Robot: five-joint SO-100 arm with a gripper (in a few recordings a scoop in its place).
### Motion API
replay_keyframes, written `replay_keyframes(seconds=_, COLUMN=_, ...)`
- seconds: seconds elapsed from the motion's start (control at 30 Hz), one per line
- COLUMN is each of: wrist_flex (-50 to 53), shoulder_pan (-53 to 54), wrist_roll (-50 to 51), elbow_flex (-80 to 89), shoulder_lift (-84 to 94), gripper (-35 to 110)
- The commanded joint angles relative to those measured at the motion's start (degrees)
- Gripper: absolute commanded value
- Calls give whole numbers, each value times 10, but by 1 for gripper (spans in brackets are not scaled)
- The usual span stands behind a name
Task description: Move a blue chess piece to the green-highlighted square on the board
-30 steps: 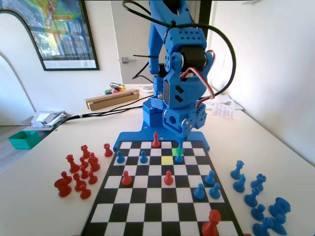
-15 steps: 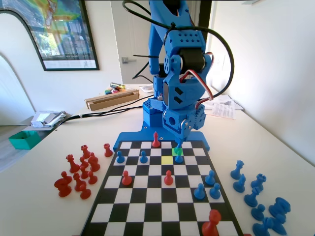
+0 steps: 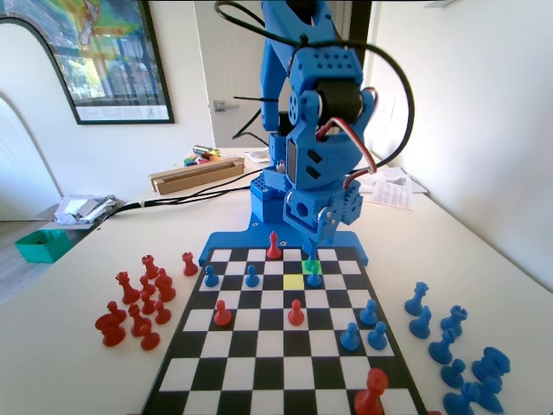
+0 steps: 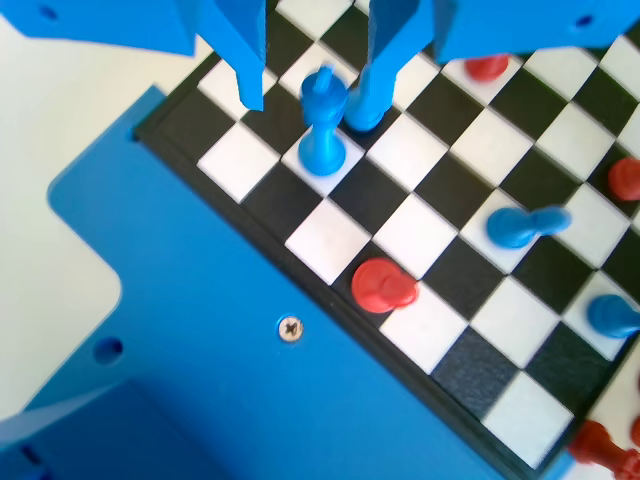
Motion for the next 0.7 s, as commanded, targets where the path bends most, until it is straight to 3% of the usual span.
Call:
replay_keyframes(seconds=0.0, wrist_flex=81, shoulder_pan=7, wrist_roll=-5, elbow_flex=-87, shoulder_lift=37, gripper=17)
replay_keyframes(seconds=0.37, wrist_flex=300, shoulder_pan=33, wrist_roll=93, elbow_flex=-323, shoulder_lift=133, gripper=11)
replay_keyframes(seconds=0.67, wrist_flex=405, shoulder_pan=49, wrist_roll=185, elbow_flex=-399, shoulder_lift=255, gripper=5)
